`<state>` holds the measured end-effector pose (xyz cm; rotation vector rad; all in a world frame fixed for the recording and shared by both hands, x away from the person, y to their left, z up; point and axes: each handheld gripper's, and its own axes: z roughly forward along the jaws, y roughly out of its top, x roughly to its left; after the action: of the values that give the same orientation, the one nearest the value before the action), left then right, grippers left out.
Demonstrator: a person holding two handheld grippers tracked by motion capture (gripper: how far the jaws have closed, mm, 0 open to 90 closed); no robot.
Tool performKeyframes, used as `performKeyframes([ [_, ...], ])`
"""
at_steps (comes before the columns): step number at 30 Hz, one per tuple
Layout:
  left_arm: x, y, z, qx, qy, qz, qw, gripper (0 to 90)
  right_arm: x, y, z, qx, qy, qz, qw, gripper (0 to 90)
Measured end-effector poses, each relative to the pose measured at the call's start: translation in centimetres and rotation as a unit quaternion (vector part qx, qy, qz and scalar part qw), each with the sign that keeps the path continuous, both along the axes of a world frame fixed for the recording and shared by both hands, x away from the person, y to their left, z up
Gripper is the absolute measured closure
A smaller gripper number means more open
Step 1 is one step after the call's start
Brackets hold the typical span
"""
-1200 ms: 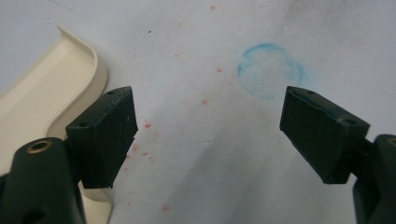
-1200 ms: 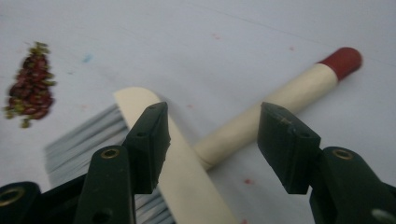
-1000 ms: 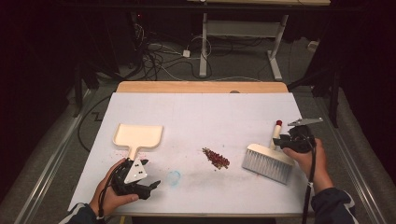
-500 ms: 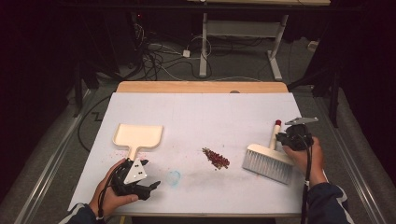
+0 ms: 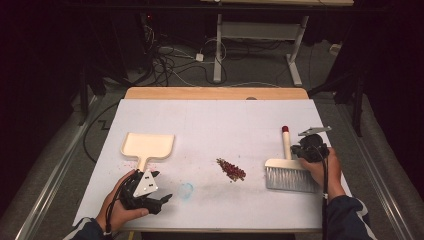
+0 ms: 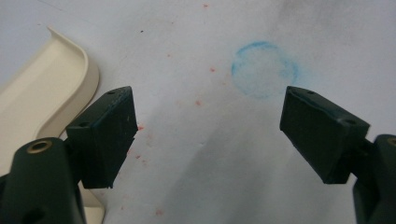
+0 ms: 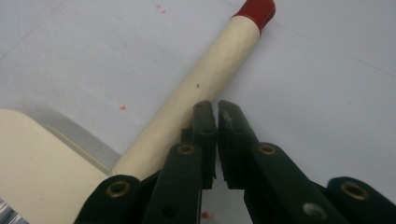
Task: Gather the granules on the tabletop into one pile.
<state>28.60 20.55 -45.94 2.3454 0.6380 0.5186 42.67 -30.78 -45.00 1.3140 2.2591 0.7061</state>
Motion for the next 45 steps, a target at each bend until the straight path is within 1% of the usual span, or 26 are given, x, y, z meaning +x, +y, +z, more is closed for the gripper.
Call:
performKeyframes([
  [2, 0.0, 0.0, 0.0, 0.0, 0.0, 0.0, 1.0, 17.9, 0.0, -0.1, 0.0, 0.009, 0.002, 0.004, 1.0, 87.0],
  [4, 0.0, -0.1, 0.0, 0.0, 0.0, 0.001, 1.0, 17.9, 0.1, 0.1, -0.1, 0.002, 0.0, 0.003, 1.0, 86.7],
  [9, 0.0, -0.1, 0.0, 0.0, -0.001, 0.002, 1.0, 17.9, 0.1, 0.2, -0.1, 0.007, -0.009, 0.005, 0.9999, 86.0],
  [10, 0.0, 0.0, 0.1, -0.002, -0.001, 0.003, 1.0, 17.9, 0.1, 0.2, -0.1, 0.007, -0.01, 0.006, 0.9999, 86.0],
  [12, 0.0, 0.0, 0.1, -0.004, -0.003, 0.004, 1.0, 17.9, 0.1, 0.4, -0.2, -0.002, -0.01, 0.003, 0.9999, 83.3],
  [14, 0.0, 0.0, 0.1, -0.005, -0.004, 0.005, 1.0, 17.9, 0.0, 0.3, 0.0, 0.001, -0.014, 0.001, 0.9999, 82.7],
  [16, 0.0, 0.1, 0.2, -0.008, -0.007, 0.006, 0.9999, 17.9, -0.6, 0.2, 0.6, 0.011, -0.031, -0.001, 0.9995, 79.9],
  [17, 0.0, 0.1, 0.3, -0.009, -0.009, 0.007, 0.9999, 17.9, -1.1, 0.2, 1.0, 0.023, -0.05, 0.002, 0.9985, 75.1],
  [18, 0.1, 0.1, 0.3, -0.011, -0.011, 0.009, 0.9998, 17.9, -1.7, 0.2, 1.5, 0.041, -0.071, 0.012, 0.9966, 71.6],
  [19, 0.1, 0.1, 0.3, -0.012, -0.014, 0.011, 0.9998, 17.9, -2.4, 0.3, 2.1, 0.061, -0.091, 0.029, 0.9936, 67.1],
  [20, 0.1, 0.1, 0.4, -0.011, -0.016, 0.012, 0.9997, 17.9, -3.3, 0.5, 2.6, 0.076, -0.114, 0.051, 0.9892, 63.8],
  [22, 0.2, 0.1, 0.4, -0.012, -0.021, 0.015, 0.9996, 17.9, -5.0, 1.1, 3.5, 0.084, -0.155, 0.08, 0.9811, 55.6],
  [24, 0.2, 0.0, 0.4, -0.007, -0.026, 0.018, 0.9995, 17.9, -6.7, 1.8, 4.0, 0.104, -0.184, 0.098, 0.9724, 47.4],
  [26, 0.1, 0.0, 0.4, -0.005, -0.032, 0.021, 0.9993, 17.9, -8.5, 2.6, 4.2, 0.115, -0.212, 0.112, 0.9639, 39.9],
  [27, 0.0, 0.0, 0.4, -0.002, -0.035, 0.023, 0.9991, 17.9, -9.1, 2.8, 4.2, 0.118, -0.218, 0.114, 0.9622, 36.4],
  [29, -0.3, -0.1, 0.4, 0.007, -0.044, 0.023, 0.9988, 17.7, -10.6, 3.3, 4.1, 0.122, -0.228, 0.115, 0.9592, 32.4],
  [30, -0.4, -0.1, 0.4, 0.007, -0.046, 0.025, 0.9986, 17.4, -11.4, 3.5, 3.9, 0.122, -0.236, 0.114, 0.9574, 30.3],
  [32, -0.6, 0.0, 0.4, 0.009, -0.051, 0.026, 0.9983, 17.3, -12.4, 3.8, 3.5, 0.115, -0.244, 0.112, 0.9564, 28.3],
  [33, -0.6, 0.1, 0.4, 0.008, -0.051, 0.027, 0.9983, 17.3, -12.8, 3.9, 3.3, 0.111, -0.251, 0.113, 0.955, 27.1],
  [34, -0.6, 0.2, 0.4, 0.007, -0.051, 0.029, 0.9982, 17.3, -13.2, 4.1, 3.2, 0.109, -0.251, 0.113, 0.9552, 25.9],
  [35, -0.6, 0.3, 0.4, 0.007, -0.052, 0.031, 0.9982, 17.3, -13.4, 4.3, 3.0, 0.105, -0.248, 0.114, 0.9563, 25.5],
  [37, -0.5, 0.3, 0.5, 0.002, -0.051, 0.032, 0.9982, 17.3, -13.6, 4.6, 2.8, 0.1, -0.246, 0.113, 0.9576, 24.2],
  [39, -0.5, 0.3, 0.5, 0.005, -0.052, 0.03, 0.9982, 17.3, -13.6, 5.0, 2.7, 0.096, -0.243, 0.118, 0.9579, 24.1],
  [40, -0.5, 0.3, 0.4, 0.006, -0.051, 0.029, 0.9983, 17.3, -13.6, 5.2, 2.7, 0.095, -0.241, 0.118, 0.9588, 24.2],
  [44, -0.5, 0.2, 0.5, 0.004, -0.051, 0.029, 0.9983, 17.3, -13.6, 5.6, 2.5, 0.086, -0.237, 0.127, 0.9594, 24.1],
  [45, -0.5, 0.2, 0.5, 0.005, -0.051, 0.029, 0.9983, 17.3, -13.6, 5.6, 2.5, 0.088, -0.237, 0.126, 0.9593, 24.2],
])
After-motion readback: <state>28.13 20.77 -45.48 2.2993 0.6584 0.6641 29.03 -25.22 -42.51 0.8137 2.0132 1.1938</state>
